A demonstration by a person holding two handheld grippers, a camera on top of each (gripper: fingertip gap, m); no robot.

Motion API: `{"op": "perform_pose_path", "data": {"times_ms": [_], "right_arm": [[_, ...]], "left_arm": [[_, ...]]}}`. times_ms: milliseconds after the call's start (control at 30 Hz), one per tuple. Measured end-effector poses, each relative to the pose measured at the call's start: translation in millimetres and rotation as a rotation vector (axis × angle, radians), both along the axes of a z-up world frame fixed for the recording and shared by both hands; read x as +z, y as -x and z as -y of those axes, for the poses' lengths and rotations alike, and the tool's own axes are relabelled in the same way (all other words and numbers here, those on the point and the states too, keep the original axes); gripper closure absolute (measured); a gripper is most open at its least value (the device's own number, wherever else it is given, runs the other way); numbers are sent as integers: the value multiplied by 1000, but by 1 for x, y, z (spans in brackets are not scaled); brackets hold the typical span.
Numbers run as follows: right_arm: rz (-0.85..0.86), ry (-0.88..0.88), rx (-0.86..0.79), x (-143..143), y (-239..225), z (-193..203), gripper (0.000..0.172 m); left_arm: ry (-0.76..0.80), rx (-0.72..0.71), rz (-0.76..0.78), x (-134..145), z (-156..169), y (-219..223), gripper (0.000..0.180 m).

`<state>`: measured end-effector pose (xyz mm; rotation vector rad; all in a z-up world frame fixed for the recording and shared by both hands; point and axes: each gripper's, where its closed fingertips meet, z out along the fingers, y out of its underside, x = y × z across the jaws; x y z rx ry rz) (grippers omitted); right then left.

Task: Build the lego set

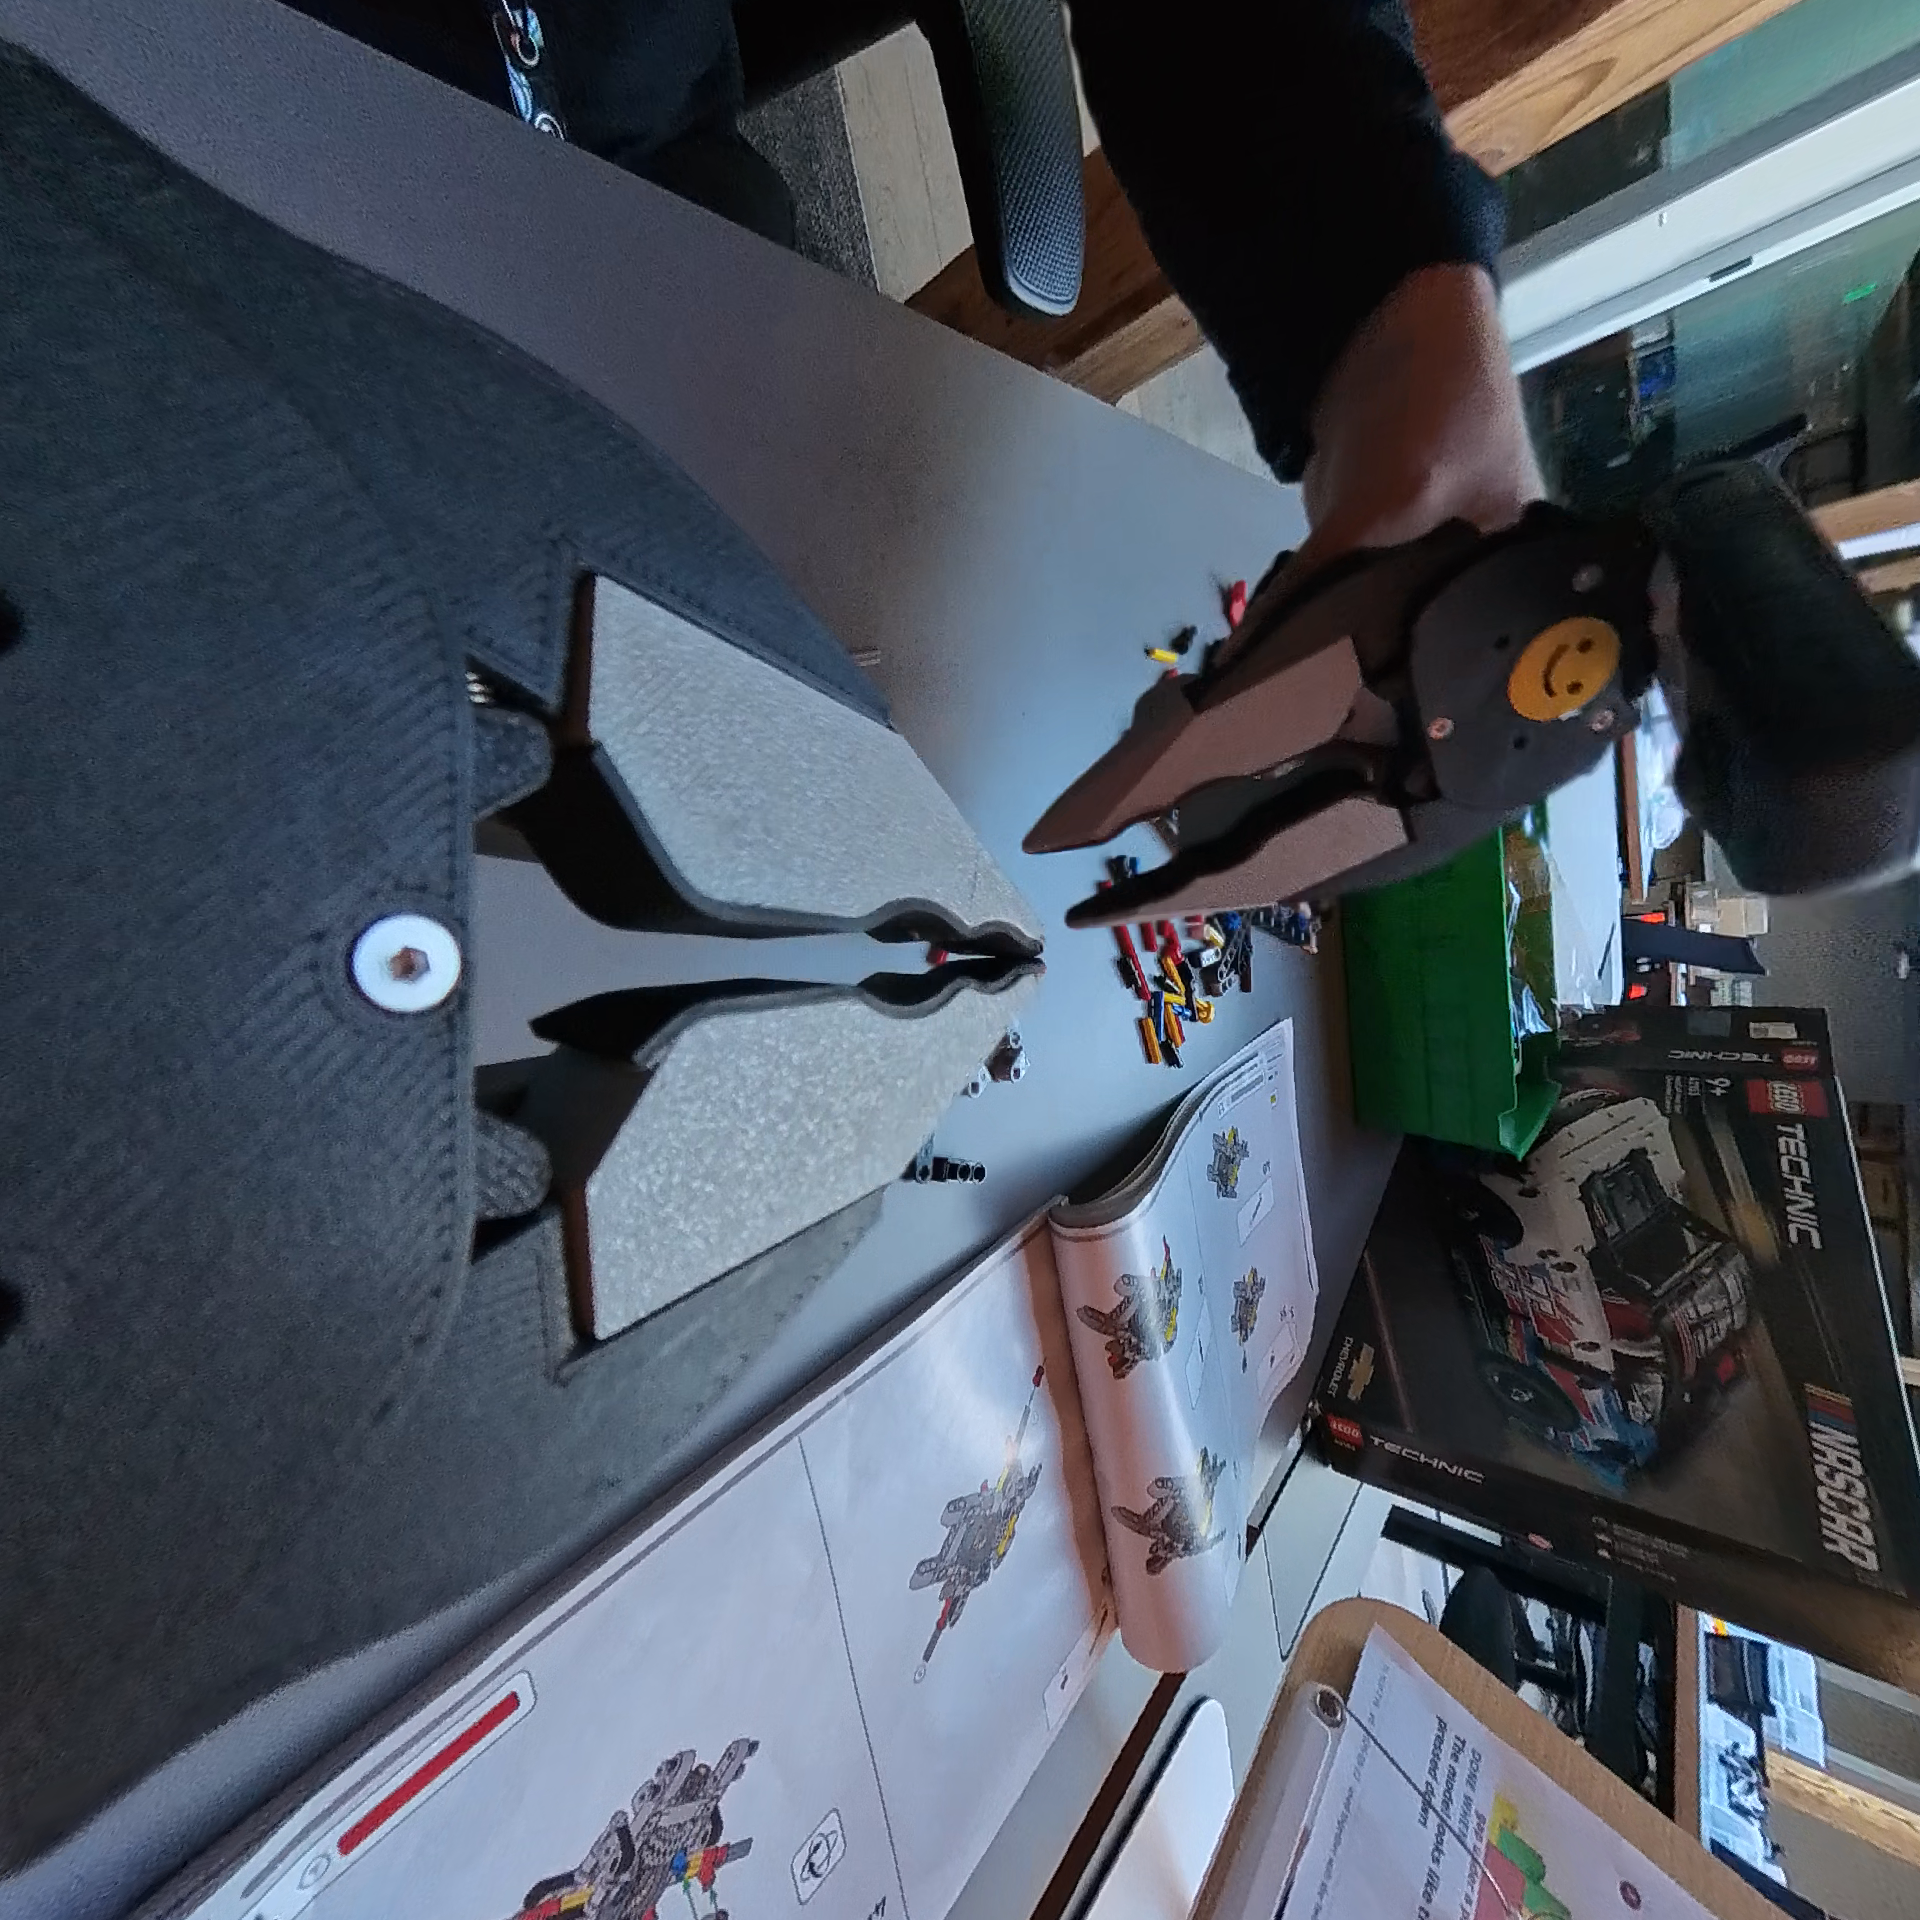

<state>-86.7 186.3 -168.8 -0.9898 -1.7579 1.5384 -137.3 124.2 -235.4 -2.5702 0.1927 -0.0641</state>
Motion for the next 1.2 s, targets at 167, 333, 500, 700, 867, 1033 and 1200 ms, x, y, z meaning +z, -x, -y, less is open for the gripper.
{"op": "perform_pose_path", "data": {"times_ms": [167,333,500,700,867,1033,1200], "right_arm": [[20,-4,21,-5,-1,8,172],[41,-22,30,-10,-6,12,172],[81,20,77,-11,-15,18,172],[189,-103,44,-45,-30,10,172],[193,-185,-1,-51,-46,6,172],[196,-186,-6,-55,-63,10,172],[161,-138,-52,-47,-77,-1,171]], "left_arm": [[-136,49,-7,-19,-10,-2,156],[-117,42,86,-25,3,-16,156],[-15,-86,251,-33,25,-45,155],[2,-142,409,-28,38,-58,155],[12,-157,370,-22,40,-63,155],[10,-169,338,-19,39,-70,155],[7,-134,281,-32,40,-65,156]]}}
